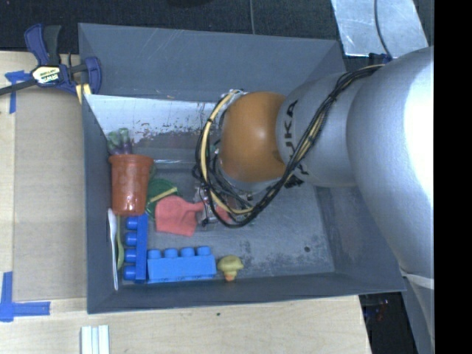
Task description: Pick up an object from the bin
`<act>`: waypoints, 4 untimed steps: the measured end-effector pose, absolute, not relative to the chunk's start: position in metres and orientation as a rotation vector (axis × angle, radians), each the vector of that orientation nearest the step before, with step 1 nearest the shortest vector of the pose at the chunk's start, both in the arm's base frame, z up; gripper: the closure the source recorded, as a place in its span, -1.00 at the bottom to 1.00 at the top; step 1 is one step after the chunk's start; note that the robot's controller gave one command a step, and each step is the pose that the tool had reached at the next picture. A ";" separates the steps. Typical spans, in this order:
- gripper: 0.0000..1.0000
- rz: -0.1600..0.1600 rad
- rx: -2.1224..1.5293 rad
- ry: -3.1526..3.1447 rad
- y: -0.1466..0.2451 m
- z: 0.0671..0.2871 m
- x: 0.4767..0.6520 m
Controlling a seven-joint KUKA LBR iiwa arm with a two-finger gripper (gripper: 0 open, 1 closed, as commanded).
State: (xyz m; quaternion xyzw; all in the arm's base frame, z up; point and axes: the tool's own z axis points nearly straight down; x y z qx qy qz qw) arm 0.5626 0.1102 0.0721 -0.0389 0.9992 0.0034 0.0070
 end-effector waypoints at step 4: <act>1.00 0.010 -0.122 3.126 0.110 0.160 0.561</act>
Offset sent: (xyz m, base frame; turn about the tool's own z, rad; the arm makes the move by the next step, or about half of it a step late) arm -0.0022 -0.0005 0.0391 0.0000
